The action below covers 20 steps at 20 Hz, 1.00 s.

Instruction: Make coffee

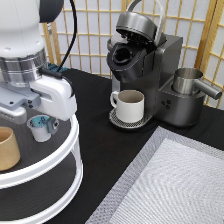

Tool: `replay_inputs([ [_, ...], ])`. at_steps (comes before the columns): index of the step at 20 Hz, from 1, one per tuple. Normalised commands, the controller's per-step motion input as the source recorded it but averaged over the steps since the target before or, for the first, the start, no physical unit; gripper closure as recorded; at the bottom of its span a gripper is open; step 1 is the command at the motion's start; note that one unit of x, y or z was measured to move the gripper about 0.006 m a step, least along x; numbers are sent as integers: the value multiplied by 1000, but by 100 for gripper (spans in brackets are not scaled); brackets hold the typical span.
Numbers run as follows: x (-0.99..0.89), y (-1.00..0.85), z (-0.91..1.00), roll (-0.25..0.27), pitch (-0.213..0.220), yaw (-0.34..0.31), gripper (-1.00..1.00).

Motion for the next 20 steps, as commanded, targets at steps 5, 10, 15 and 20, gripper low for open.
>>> replay_inputs([
  [5,-93,43,-22,-40,-81,0,100],
  [10,-30,41,0,-37,-78,0,100],
  [15,-34,54,0,-21,-72,0,100],
  [20,-46,113,3,-6,-76,13,100],
])
